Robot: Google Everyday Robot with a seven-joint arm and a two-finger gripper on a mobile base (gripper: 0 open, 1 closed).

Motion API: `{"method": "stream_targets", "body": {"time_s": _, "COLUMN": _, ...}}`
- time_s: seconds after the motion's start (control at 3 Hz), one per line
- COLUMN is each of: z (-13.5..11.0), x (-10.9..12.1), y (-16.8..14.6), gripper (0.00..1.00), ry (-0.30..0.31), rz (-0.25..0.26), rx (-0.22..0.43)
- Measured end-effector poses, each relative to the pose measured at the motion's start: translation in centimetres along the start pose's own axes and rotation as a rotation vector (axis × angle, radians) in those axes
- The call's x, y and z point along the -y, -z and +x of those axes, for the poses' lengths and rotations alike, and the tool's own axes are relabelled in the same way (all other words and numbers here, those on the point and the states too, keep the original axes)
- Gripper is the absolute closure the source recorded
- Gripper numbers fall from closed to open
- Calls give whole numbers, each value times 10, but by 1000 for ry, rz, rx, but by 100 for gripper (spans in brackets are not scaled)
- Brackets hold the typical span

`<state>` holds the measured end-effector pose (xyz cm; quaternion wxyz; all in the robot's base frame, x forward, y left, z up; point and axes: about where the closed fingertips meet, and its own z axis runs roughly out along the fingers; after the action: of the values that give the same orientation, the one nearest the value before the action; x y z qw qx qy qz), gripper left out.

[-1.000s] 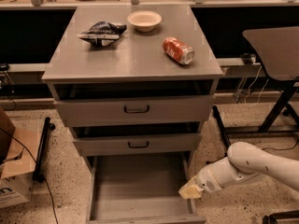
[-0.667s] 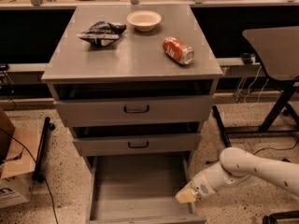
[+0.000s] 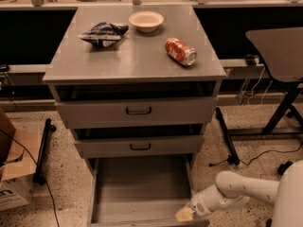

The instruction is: Close bottom drawer

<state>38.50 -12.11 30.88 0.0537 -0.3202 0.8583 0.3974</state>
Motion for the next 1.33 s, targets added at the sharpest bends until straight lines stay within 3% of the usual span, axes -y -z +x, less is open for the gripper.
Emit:
{"method": "stream_targets", "body": {"time_s": 0.67, "z": 50, "x": 42, "y": -55, "gripper": 100, "ry": -130, "rz": -72, "rx": 6}}
{"method": "stream_targets", "body": {"time_s": 1.0, "z": 62, "x": 63, "y": -81, "gripper": 100, "ry": -182, "rz": -103, "rx": 14}}
{"method": "stream_targets", "body": {"time_s": 1.33, "z": 65, "x": 65, "y": -86, "gripper": 100, "ry": -194, "rz": -113, "rx": 16}}
